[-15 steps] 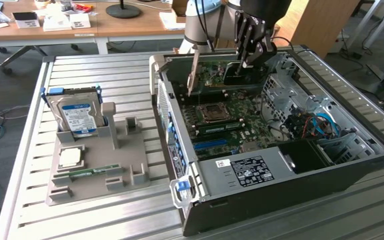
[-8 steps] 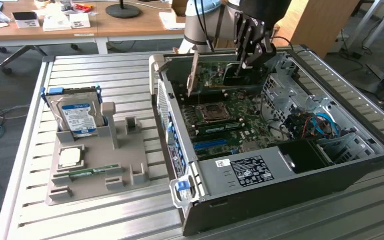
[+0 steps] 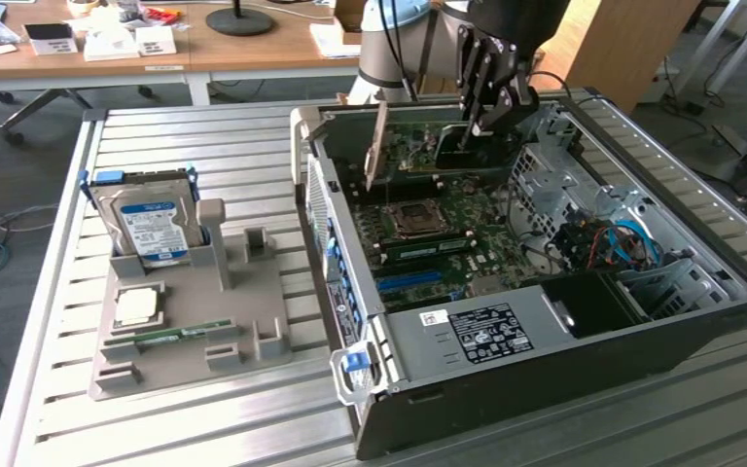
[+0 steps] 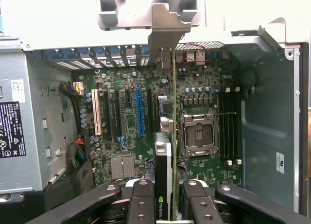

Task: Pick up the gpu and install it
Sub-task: 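Insert the gpu into the slot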

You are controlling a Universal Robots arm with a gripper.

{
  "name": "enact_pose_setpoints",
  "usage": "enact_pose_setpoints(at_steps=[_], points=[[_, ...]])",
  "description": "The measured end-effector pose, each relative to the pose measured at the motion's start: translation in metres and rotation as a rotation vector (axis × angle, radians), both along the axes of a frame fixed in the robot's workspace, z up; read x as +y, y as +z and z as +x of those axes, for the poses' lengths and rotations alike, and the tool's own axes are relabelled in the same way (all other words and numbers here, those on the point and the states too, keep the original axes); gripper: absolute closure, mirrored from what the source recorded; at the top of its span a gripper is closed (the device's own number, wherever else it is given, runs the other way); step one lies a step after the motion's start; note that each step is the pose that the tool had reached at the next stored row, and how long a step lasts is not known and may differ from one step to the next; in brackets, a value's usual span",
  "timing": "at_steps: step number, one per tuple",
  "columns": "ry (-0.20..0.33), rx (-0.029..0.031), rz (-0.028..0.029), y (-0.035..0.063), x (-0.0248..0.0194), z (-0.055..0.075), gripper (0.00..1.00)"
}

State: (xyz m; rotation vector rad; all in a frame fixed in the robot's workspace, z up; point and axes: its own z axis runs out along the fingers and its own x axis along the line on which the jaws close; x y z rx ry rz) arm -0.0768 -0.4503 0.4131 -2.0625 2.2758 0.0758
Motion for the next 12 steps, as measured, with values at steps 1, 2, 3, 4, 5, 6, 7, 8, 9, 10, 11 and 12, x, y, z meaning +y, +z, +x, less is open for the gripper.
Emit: enact_pose_setpoints(at_steps=[1,2,3,4,5,6,7,8,9,10,11,12], points=[[0.000,0.0000,0.0001,0.0000,0.0000,0.0000,0.73],[0.000,-0.0001,0.0002,-0.0001,-0.0003,0.0000,0.73],[0.000,0.0000,0.0000,0.0000,-0.0006,0.0000,0.73],[0.000,0.0000,0.0001,0.0000,-0.0007,0.0000,0.73],[0.000,0.0000,0.0000,0.0000,-0.0007,0.0000,0.73],[0.000,0.0000,0.0000,0.0000,-0.0007,0.0000,0.73],[0.000,0.0000,0.0001,0.0000,-0.0007,0.0000,0.73],[0.000,0.0001,-0.0001,0.0000,-0.0008,0.0000,0.73],[0.000,0.0000,0.0000,-0.0007,-0.0008,0.0000,0.73],[0.000,0.0000,0.0001,-0.0018,-0.0008,0.0000,0.73],[0.000,0.0000,0.0002,-0.0032,-0.0008,0.0000,0.73],[0.000,0.0000,0.0001,-0.0048,-0.0008,0.0000,0.73]])
